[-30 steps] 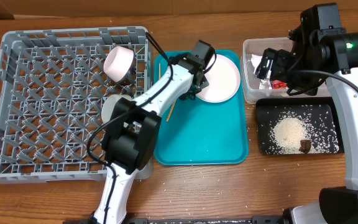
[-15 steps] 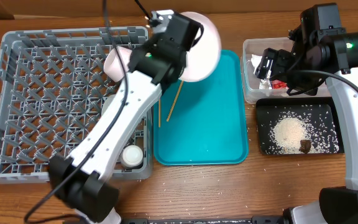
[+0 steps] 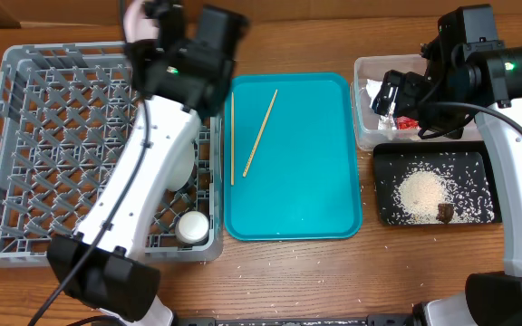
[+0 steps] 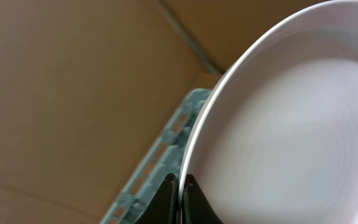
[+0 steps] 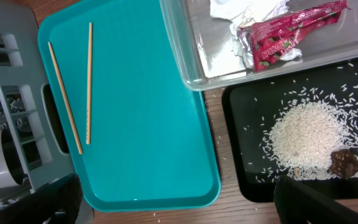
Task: Sort waste into correct bins and load items into the dishwasher
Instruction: 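Lift the pink plate and stand it in the rack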
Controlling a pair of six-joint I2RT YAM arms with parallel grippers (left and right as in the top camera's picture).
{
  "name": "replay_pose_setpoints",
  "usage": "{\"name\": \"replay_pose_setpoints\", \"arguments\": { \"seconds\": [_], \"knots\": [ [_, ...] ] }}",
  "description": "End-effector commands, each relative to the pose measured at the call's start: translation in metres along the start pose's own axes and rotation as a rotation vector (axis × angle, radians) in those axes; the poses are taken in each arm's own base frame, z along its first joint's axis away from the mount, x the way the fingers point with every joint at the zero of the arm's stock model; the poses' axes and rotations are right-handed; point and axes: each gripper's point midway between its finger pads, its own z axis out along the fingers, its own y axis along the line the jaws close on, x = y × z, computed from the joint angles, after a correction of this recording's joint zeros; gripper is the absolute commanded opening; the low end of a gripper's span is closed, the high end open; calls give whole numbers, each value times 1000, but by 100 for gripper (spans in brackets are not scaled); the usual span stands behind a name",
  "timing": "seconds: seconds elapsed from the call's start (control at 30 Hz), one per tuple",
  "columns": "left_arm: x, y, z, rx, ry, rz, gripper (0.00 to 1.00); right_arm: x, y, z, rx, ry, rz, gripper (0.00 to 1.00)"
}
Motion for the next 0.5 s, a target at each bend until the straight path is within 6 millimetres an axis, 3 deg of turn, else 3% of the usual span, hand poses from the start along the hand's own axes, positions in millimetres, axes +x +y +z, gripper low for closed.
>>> {"name": "replay_pose_setpoints", "arguments": {
  "seconds": [0.0, 0.3, 0.47],
  "knots": [
    [-2, 42, 22, -137, 20, -28, 4, 0, 0, -1, 3, -6, -3, 100],
    [7, 63, 50, -206, 66, -63, 4, 0, 0, -1, 3, -6, -3, 100],
    [19, 62, 73, -239, 107, -29, 4, 0, 0, -1, 3, -6, -3, 100]
  ]
}}
